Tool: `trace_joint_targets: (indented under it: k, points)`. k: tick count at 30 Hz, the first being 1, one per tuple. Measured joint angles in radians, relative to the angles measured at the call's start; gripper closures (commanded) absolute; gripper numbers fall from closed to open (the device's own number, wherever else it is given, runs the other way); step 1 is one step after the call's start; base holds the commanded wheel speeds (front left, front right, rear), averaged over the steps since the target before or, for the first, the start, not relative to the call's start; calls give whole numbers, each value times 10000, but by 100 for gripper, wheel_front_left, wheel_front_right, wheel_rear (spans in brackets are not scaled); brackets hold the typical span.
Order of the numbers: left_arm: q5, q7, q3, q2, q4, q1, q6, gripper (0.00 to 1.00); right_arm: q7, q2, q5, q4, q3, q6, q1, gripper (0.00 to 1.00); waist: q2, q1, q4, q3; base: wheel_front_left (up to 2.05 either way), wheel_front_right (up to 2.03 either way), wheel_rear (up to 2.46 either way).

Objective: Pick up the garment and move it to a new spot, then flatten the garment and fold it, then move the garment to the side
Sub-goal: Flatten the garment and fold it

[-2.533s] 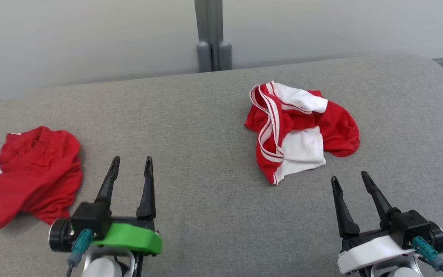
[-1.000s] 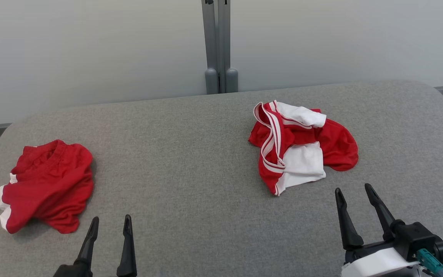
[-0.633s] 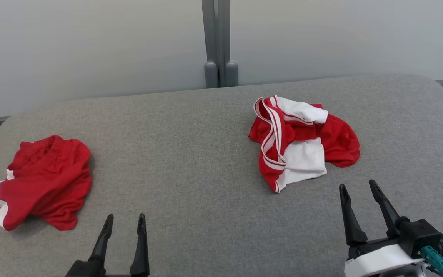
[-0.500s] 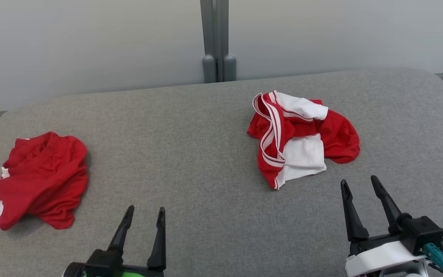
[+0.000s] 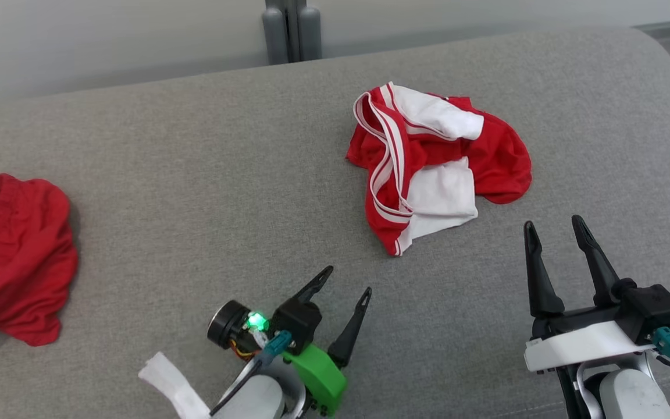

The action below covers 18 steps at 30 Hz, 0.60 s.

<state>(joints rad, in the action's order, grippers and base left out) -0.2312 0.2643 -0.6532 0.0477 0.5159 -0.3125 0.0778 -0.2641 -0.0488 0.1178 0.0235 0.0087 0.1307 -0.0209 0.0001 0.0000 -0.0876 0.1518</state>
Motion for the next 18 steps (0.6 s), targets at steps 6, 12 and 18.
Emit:
trace_joint_targets:
  k: [6, 12, 18]
  points:
    - [-930, -2, -1503, 0, 993, -1560, -353, 0, -2, -2, 69, 58, 115, 0, -336, 0, 0, 0, -499, 753, 0, 0, 0]
    - [-1875, -2, -2134, -4, 1062, -2397, -1225, 0, 0, -6, 173, 140, 142, 0, -517, 0, 0, 0, -1128, 1269, 0, 0, 0]
    - [-1988, -2, -1958, -8, 1051, -2879, -2213, 0, 0, -6, 205, 151, 232, 0, -661, 0, 0, 0, -1552, 1644, 0, 0, 0]
